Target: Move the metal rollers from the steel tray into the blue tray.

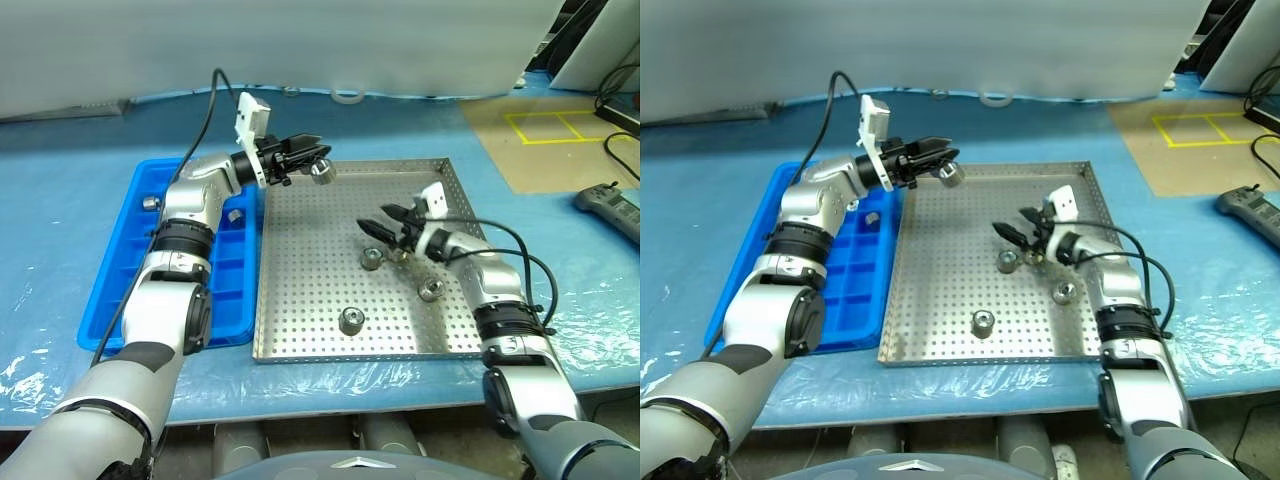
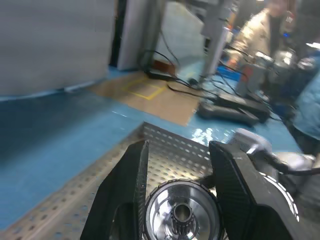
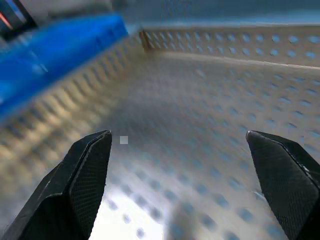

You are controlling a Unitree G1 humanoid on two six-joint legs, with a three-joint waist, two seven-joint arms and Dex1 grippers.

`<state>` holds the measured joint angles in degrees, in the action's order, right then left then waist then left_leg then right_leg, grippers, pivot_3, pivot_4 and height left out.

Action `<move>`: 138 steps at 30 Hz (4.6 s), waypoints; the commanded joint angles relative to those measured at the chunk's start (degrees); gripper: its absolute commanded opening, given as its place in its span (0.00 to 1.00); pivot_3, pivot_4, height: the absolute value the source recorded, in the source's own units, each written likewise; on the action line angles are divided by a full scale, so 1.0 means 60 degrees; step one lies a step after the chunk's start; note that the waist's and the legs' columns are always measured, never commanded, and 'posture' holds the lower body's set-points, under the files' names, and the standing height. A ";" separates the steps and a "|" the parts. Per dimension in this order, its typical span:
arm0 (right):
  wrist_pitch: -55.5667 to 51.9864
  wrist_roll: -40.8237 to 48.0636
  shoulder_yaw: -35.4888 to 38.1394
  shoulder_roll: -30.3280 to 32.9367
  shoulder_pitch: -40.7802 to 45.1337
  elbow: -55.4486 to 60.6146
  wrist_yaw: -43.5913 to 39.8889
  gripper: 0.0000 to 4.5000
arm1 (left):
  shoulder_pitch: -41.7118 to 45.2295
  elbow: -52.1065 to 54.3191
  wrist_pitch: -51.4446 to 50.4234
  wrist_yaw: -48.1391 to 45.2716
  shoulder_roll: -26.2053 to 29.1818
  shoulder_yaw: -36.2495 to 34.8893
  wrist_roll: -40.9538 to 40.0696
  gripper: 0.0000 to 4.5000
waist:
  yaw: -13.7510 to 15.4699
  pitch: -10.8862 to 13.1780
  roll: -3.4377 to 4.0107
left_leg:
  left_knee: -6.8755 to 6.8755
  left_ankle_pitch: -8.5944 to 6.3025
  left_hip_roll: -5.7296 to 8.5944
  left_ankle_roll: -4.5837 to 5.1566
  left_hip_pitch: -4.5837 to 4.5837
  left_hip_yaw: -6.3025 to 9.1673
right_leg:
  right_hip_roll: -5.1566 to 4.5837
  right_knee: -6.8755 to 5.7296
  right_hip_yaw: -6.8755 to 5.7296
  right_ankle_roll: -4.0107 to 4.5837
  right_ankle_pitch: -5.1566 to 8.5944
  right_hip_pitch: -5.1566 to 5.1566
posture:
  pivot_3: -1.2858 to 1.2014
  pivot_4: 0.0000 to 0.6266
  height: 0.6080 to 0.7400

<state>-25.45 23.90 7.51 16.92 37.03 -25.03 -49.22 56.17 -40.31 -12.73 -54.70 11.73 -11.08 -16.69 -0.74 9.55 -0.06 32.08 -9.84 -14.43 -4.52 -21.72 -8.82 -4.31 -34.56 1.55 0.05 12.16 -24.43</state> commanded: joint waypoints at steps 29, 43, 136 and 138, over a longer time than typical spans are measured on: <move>-0.3204 0.2283 0.0142 -0.1732 0.1499 0.1063 0.0746 0.96 | -0.3058 0.4028 0.1641 0.3208 -0.0646 0.1268 0.0234 0.36 | 0.0524 0.0029 -0.0040 | -0.0008 0.0041 -0.0031 -0.0092 -0.0070 0.0003 | 0.0001 -0.0035 -0.0035 -0.0014 -0.0009 -0.0084 | 0.46 0.24 1.00; -0.2688 0.2010 0.0278 -0.1792 0.1794 0.0356 0.0900 0.26 | -0.2996 0.4390 0.1037 0.4113 -0.1021 -0.0050 -0.1432 0.36 | 0.0533 0.0029 -0.0040 | 0.0003 0.0042 -0.0030 -0.0091 -0.0064 0.0003 | 0.0001 -0.0055 -0.0033 -0.0024 -0.0015 -0.0084 | 0.47 0.24 1.00; -0.4055 0.6148 0.3017 -0.3003 0.4124 -0.1989 0.1709 0.26 | -0.6136 0.9232 -0.1021 0.7653 0.1703 -0.2585 -0.7101 0.32 | 0.1063 0.0020 -0.0064 | 0.0062 0.0105 -0.0078 -0.0140 -0.0188 0.0079 | -0.0010 -0.0161 -0.0187 -0.0042 -0.0039 -0.0145 | 0.53 0.24 1.00; -0.4065 0.5926 0.2719 -0.2997 0.4029 -0.1870 0.1549 0.26 | -0.7018 0.9499 -0.1314 0.7723 0.2489 -0.2523 -0.6330 0.32 | 0.1054 0.0020 -0.0063 | 0.0062 0.0105 -0.0079 -0.0141 -0.0188 0.0080 | -0.0015 -0.0160 -0.0200 -0.0043 -0.0039 -0.0140 | 0.54 0.24 1.00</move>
<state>-49.49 59.96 24.95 -1.37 60.80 -39.30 -38.21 16.47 14.10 -19.18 -8.42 24.10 -26.18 -58.95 5.59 9.67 -0.44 32.43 -9.18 -14.91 -5.42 -22.85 -8.31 -4.40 -35.56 0.33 -0.21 11.93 -25.29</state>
